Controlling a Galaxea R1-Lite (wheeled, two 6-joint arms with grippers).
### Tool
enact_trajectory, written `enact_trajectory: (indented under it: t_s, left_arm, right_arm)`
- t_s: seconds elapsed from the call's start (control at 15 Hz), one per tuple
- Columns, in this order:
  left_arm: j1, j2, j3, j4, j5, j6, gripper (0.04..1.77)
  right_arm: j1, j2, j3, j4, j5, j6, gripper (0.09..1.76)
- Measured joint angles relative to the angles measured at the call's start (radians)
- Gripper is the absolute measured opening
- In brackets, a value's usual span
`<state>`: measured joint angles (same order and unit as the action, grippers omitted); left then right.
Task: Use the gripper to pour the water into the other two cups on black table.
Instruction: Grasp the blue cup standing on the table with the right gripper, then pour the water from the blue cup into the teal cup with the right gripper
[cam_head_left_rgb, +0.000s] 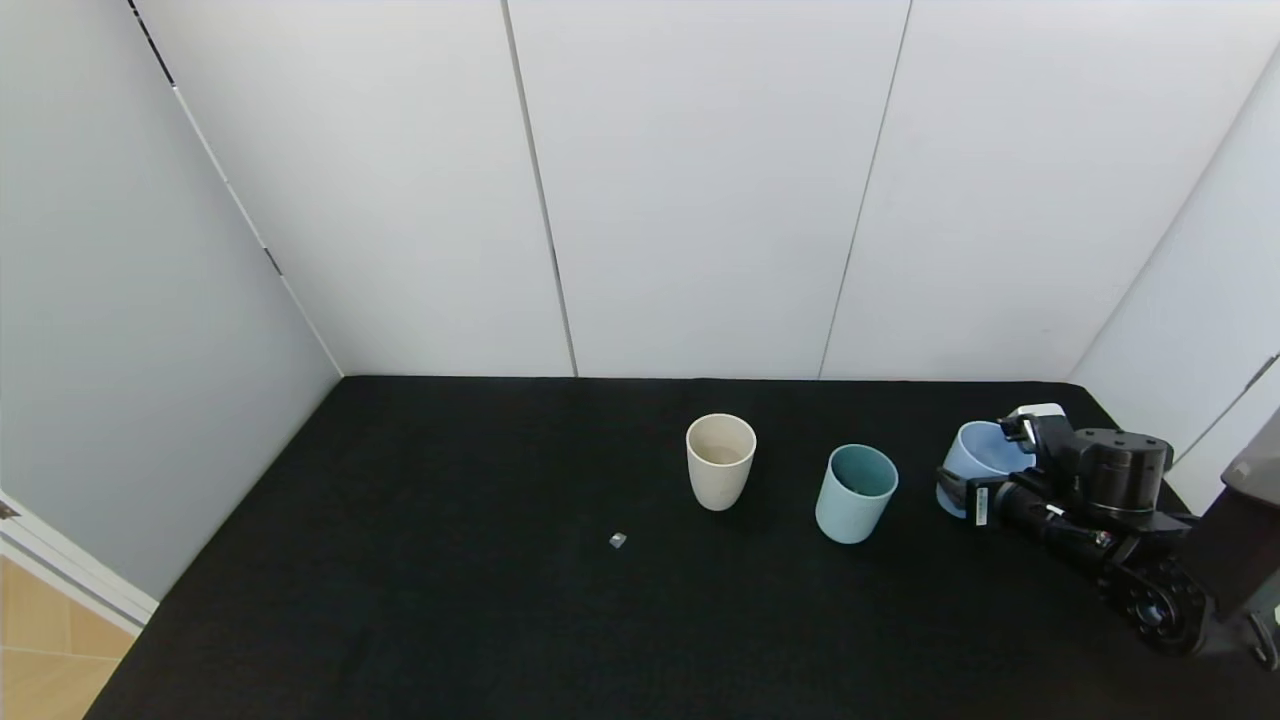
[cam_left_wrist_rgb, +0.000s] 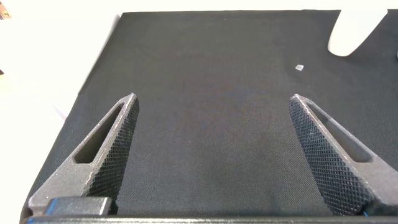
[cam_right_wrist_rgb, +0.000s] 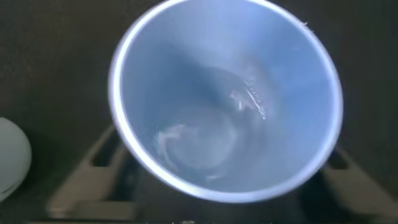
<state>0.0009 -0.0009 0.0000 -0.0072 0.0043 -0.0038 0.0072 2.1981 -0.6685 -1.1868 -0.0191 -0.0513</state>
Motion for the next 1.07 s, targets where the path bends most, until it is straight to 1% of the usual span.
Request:
enact_trajectory:
  t_s: [0.07,0.13,0.53,1.07]
  left_arm:
    - [0.000,0.000,0.000,0.000,0.000,0.000,1.72]
    - [0.000,0.000,0.000,0.000,0.000,0.000,1.72]
    - [0.000,0.000,0.000,0.000,0.000,0.000,1.72]
    - [0.000,0.000,0.000,0.000,0.000,0.000,1.72]
  right_arm:
    - [-0.001,0.000,0.000,0.000,-0.001,0.000,1.30]
    - [-0.003,0.000,0.000,0.000,0.000,0.000,1.28]
    - [-0.004,-0.004,0.000,0.003,0.001,0.000,1.27]
    - [-0.001,-0.127,0.001,0.135,0.002,0.010,1.27]
